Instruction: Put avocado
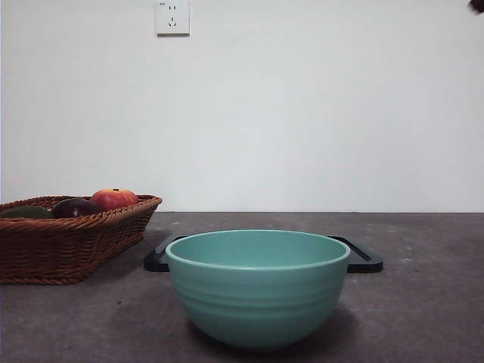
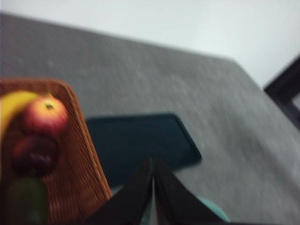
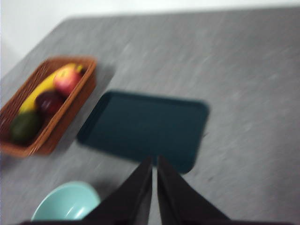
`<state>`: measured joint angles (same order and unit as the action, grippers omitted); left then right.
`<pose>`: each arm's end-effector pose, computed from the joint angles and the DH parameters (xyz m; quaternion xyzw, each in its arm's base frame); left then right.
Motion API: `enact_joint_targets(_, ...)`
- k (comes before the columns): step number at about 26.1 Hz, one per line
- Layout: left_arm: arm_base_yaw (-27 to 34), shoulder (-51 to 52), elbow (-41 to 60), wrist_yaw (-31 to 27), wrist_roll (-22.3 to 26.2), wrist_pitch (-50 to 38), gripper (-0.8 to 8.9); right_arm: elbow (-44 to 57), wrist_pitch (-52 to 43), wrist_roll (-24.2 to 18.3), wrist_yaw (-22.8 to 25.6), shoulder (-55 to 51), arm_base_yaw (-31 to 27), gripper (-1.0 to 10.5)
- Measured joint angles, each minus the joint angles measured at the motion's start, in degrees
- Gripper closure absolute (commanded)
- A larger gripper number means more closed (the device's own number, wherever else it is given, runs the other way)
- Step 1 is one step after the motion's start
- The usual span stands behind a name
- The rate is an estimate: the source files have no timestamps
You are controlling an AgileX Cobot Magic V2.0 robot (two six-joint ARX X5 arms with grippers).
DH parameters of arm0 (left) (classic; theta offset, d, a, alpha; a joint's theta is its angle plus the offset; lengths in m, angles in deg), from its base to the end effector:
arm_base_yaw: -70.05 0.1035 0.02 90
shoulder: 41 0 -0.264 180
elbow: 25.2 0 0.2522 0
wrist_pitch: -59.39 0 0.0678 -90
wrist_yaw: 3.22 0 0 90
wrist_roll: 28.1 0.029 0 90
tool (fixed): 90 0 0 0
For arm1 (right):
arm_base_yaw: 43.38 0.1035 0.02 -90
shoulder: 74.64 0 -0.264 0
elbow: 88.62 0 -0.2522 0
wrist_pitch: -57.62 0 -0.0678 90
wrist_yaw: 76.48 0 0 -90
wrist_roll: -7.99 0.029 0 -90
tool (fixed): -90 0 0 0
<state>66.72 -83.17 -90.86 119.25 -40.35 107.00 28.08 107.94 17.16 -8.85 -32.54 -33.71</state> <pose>0.1387 -0.0237 0.3436 -0.1516 0.2331 -0.2773 0.9197 0.1380 0.0347 0.3256 0.1021 0.2704 0.2463 0.9251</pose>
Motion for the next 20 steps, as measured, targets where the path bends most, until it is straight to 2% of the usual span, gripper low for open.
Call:
enact_joint_targets(5,-4.2,-5.2,-3.6,0.4,7.3,10.1,8.07,0.0,0.6,-0.3,-3.0,2.7,4.8,9.3)
enact_joint_targets(10,-6.3,-6.1,-3.6,0.5,9.8,11.0,8.05,0.0,0.5,-0.3,-3.1,2.5,6.9,9.3)
enact_joint_targets(12,-6.3,-6.1,-3.6,0.5,9.9,11.0,7.38,0.0,0.6,-0.3,-3.1,2.5,6.9,9.3)
enact_joint_targets(14,-6.3,-6.1,-3.6,0.5,9.9,11.0,5.92,0.0,0.6,-0.3,-3.1,2.5,6.9,9.0)
enact_joint_targets(17,-6.3,-6.1,-3.6,0.5,9.9,12.2,3.19,0.0,0.6,-0.3,-3.0,2.5,6.9,3.8)
enact_joint_targets(18,-6.3,-6.1,-3.6,0.5,9.9,12.2,2.78,0.0,0.6,-0.3,-3.0,2.5,6.9,3.0)
enact_joint_targets(20,-6.3,-6.1,-3.6,0.5,10.0,12.2,2.74,0.0,0.6,0.0,-3.1,2.5,6.9,2.8)
